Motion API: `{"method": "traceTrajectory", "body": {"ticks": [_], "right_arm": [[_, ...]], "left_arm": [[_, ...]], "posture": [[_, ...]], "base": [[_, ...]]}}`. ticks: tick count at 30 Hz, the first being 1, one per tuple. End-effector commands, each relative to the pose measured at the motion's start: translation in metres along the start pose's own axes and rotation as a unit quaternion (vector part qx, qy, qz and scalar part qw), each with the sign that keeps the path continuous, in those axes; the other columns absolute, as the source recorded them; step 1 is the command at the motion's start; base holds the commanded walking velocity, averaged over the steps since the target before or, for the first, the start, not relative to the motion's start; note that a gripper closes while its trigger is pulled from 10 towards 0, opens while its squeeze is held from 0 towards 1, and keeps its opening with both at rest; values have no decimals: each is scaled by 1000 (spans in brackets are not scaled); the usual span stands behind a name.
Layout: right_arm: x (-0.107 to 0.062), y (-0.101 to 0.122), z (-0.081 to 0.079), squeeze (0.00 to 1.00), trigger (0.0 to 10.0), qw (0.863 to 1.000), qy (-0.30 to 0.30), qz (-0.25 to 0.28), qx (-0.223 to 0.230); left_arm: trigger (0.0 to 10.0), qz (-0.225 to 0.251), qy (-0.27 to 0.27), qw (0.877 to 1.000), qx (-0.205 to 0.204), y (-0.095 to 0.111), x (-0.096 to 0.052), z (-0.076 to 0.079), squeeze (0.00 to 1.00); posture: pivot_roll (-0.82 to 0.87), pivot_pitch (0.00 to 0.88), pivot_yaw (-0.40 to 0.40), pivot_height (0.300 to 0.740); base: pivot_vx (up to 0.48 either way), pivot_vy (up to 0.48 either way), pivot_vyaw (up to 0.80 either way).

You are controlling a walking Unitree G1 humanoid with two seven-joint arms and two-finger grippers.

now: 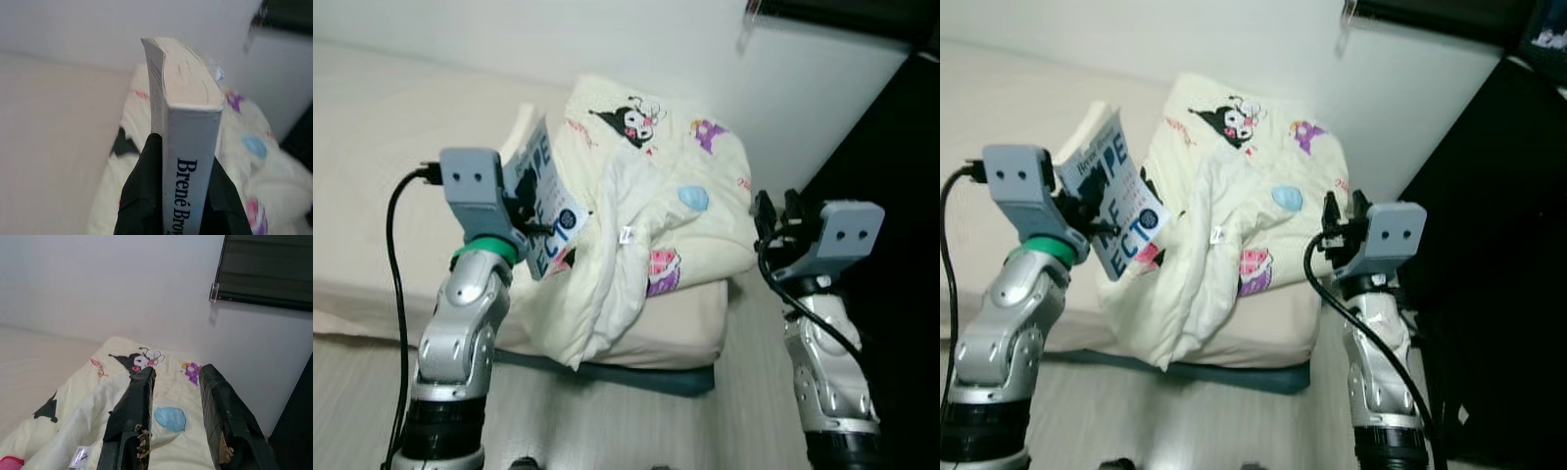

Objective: Clean up the room

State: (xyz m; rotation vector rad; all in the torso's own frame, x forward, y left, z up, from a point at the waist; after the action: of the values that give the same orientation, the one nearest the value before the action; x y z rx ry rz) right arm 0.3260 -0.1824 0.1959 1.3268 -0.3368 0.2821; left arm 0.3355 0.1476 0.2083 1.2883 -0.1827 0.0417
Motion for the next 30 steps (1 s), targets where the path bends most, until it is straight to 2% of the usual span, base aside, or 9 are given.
{"method": "traceTrajectory", "body": {"ticks": [1,3,6,7,8,10,14,20,30], "right_arm": [[-10,-22,3,0,10000,998,-15,-49,19],[-11,-25,2,0,10000,998,-17,-55,24],[-18,-44,-1,0,10000,993,-27,-99,52],[-34,-68,-8,0,10000,988,-24,-145,48],[-34,-68,-8,0,10000,988,-24,-145,48],[-47,-83,-15,0,10000,984,-13,-174,32],[-62,-91,-21,0,10000,982,-5,-184,32],[-56,-84,-23,0,10000,986,-12,-163,30],[-47,-79,-23,0,10000,990,8,-138,25]], "left_arm": [[10000,-29,-5,1000,3,-20,-4,-1,0],[10000,-33,-3,999,2,-22,-4,-1,0],[10000,-56,2,998,4,-36,-8,-6,0],[10000,-91,13,996,16,-59,-15,-14,0],[10000,-91,13,996,16,-59,-15,-14,0],[10000,-116,17,993,33,-75,-21,-19,0],[10000,-106,4,993,57,-73,-22,-22,0],[10000,-88,-11,994,66,-67,-14,-19,0],[10000,-89,-26,994,59,-73,-13,-9,0]], "posture": [[37,80,-63,740],[37,80,-63,740],[27,82,-56,740],[12,82,-40,740],[12,82,-40,740],[12,82,-40,740],[6,68,-28,740],[-4,59,-17,740],[-2,54,-18,740]], "base": [[0,0,0],[0,0,0],[0,0,0],[0,0,0],[0,0,0],[0,0,0],[0,0,0],[0,0,0],[0,0,159]]}}
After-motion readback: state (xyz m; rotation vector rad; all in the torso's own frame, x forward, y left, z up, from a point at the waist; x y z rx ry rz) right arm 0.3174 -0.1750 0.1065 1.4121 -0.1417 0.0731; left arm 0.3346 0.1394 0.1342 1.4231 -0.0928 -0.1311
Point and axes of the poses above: a point about 5 cm out from each wrist's last joint towards the gripper, its own x axis pointing out of the wrist towards the gripper, its own y axis along the axis of the wrist's last joint, z = x × y, the point moved 2 cm from there along x, pointing out of the wrist towards the gripper, and after that the axes turned 13 degrees about -x, right-handed, at the moved point
